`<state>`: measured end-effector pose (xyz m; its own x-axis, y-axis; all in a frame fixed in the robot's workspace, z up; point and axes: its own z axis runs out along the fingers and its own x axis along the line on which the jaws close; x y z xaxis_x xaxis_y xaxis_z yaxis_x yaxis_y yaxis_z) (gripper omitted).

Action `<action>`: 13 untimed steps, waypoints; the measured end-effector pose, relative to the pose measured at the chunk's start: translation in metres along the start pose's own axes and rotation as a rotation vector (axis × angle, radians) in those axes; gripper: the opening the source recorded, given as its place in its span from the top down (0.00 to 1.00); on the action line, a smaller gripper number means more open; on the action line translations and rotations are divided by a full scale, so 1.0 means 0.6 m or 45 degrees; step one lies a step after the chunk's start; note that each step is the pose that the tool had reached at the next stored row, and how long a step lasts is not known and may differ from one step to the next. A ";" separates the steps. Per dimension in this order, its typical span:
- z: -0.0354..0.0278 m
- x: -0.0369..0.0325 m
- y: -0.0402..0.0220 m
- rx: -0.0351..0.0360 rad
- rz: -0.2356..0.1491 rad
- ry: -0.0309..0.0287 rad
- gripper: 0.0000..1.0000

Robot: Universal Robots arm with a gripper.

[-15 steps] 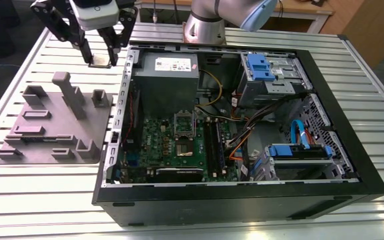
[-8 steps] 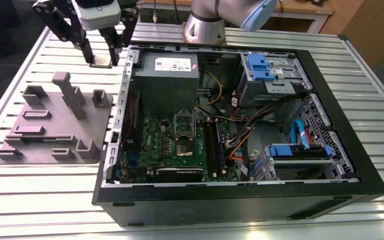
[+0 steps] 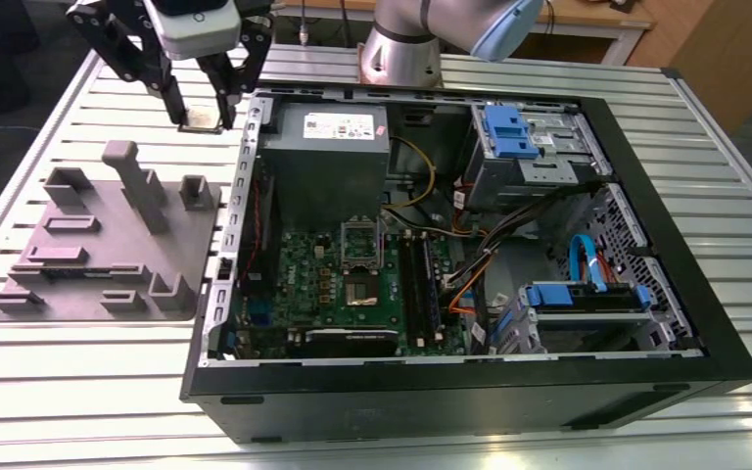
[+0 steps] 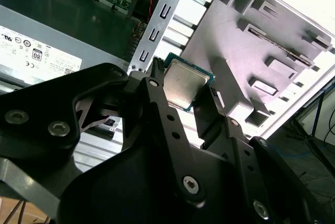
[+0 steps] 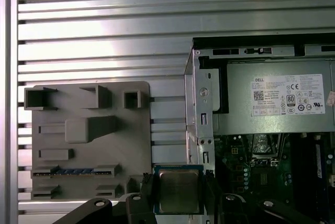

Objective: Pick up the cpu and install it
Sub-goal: 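Pick up the cpu and move it towards the insertion slot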

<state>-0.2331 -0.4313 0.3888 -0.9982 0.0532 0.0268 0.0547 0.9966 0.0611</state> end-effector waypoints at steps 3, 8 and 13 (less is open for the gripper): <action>0.000 -0.001 0.000 0.0000 0.000 0.0000 0.53; 0.000 -0.003 0.000 -0.0001 0.000 -0.0001 0.53; 0.000 -0.006 0.000 0.0000 0.000 0.0000 0.53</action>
<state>-0.2296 -0.4313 0.3888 -0.9982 0.0532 0.0268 0.0547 0.9966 0.0611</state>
